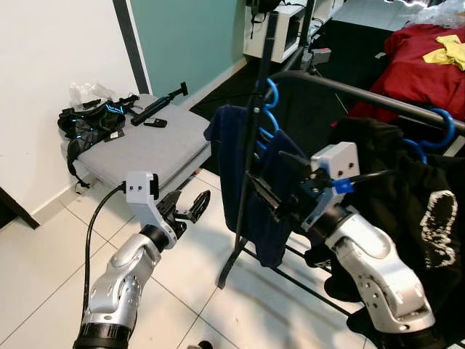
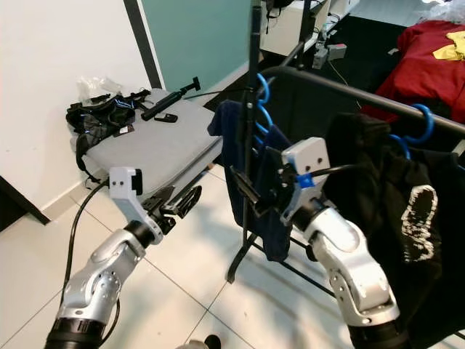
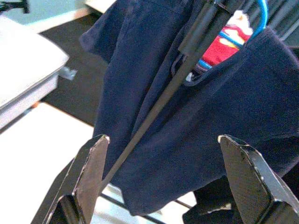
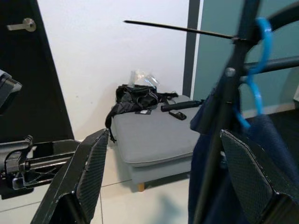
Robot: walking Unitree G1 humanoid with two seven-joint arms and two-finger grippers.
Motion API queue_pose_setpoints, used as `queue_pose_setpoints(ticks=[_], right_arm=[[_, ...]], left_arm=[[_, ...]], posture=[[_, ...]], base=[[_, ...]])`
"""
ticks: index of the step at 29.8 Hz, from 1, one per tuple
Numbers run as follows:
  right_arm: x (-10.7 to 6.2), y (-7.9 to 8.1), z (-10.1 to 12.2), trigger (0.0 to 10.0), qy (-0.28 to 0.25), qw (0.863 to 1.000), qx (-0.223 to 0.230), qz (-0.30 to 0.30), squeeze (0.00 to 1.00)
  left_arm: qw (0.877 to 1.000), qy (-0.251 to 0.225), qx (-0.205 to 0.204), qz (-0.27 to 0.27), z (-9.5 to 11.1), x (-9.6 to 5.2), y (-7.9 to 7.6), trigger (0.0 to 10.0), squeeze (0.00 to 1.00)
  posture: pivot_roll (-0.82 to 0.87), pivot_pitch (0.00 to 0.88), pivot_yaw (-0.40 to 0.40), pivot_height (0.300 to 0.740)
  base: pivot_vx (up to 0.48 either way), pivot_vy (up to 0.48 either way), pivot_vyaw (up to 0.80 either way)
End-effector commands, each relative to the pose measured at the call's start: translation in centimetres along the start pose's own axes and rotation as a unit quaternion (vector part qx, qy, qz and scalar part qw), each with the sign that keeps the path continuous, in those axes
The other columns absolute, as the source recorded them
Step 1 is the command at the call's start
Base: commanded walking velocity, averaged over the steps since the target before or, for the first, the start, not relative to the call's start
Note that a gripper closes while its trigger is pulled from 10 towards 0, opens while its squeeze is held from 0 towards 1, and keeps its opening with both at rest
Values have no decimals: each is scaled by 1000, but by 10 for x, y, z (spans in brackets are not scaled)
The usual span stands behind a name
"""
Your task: Hang hanger
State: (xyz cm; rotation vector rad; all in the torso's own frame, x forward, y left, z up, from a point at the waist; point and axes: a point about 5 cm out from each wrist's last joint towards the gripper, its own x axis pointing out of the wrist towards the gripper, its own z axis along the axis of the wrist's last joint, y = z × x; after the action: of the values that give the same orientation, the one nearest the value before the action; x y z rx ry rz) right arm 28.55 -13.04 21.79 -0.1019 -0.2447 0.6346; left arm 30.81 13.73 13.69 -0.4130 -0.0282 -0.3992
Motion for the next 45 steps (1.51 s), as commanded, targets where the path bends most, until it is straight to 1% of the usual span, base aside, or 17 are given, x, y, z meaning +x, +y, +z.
queue_pose_setpoints(ticks=[1, 2, 4, 8, 10, 13, 22, 25, 26, 28, 29, 31, 33, 36, 41, 43, 45], right_arm=[[7, 3, 1, 10000, -3, 1000, -21, 13, 0], [7, 3, 1, 10000, -3, 1000, -21, 13, 0], [16, 0, 3, 10000, 2, 999, -51, 14, 0], [19, -1, 3, 10000, 5, 998, -62, 13, 0], [31, -6, 4, 10000, 11, 995, -94, 17, 0], [40, -9, 4, 10000, 14, 994, -107, 25, 0], [49, -18, -7, 10000, 28, 995, -95, 21, 0], [55, -32, -19, 10000, 61, 993, -98, -5, 0], [55, -32, -19, 10000, 61, 993, -98, -5, 0], [58, -45, -26, 10000, 93, 989, -114, -32, 0], [58, -45, -26, 10000, 93, 989, -114, -32, 0], [61, -58, -27, 10000, 107, 984, -133, -53, 0], [62, -73, -21, 10000, 104, 984, -128, -68, 0], [62, -80, -19, 10000, 114, 984, -125, -62, 0], [62, -86, -23, 10000, 136, 982, -125, -44, 0], [61, -82, -29, 10000, 152, 984, -91, -11, 0], [61, -81, -31, 10000, 156, 985, -79, 0, 0]], left_arm=[[1000, -3, 0, 10, -2, 2, 2, 10000, 0], [1000, -3, 0, 10, -2, 2, 2, 10000, 0], [1000, -4, -3, 9, -2, 4, 3, 10000, 0], [1000, -4, -4, 9, -3, 5, 3, 10000, 0], [1000, -5, -5, 11, -3, 7, 4, 10000, 0], [1000, -8, -5, 10, -3, 9, 3, 10000, 0], [1000, -11, -4, 8, -4, 11, 3, 10000, 0], [1000, -5, -7, 19, -4, 14, 5, 10000, 0], [1000, -5, -7, 19, -4, 14, 5, 10000, 0], [1000, -5, -5, 19, -4, 15, 5, 10000, 0], [1000, -5, -5, 19, -4, 15, 5, 10000, 0], [1000, -6, -3, 17, -3, 15, 6, 10000, 0], [1000, -5, -1, 15, -4, 16, 6, 10000, 0], [1000, -4, -1, 15, -4, 15, 5, 10000, 0], [1000, -3, 1, 12, -5, 15, 4, 10000, 0], [1000, -2, 1, 11, -5, 15, 5, 10000, 0], [1000, -2, 1, 11, -4, 15, 5, 10000, 0]], posture=[[-63, 151, 29, 740], [-63, 151, 29, 740], [-64, 150, 31, 740], [-64, 150, 31, 740], [-61, 149, 24, 740], [-60, 153, 21, 740], [-43, 157, 10, 740], [-31, 178, 14, 740], [-31, 178, 14, 740], [-25, 186, 18, 740], [-25, 186, 18, 740], [-19, 192, 19, 740], [-19, 195, 21, 740], [-19, 197, 22, 740], [-18, 202, 20, 740], [-18, 205, 19, 740], [-18, 206, 19, 740]], base=[[0, 0, 0], [0, 0, 0], [0, 0, 0], [0, 0, 0], [0, 0, 0], [0, 0, 0], [0, 0, 0], [0, 0, 0], [0, 0, 0], [0, 0, 0], [0, 0, 0], [0, 0, 0], [0, 0, 0], [0, 0, 0], [0, 0, 0], [0, 0, 0], [0, 0, 0]])
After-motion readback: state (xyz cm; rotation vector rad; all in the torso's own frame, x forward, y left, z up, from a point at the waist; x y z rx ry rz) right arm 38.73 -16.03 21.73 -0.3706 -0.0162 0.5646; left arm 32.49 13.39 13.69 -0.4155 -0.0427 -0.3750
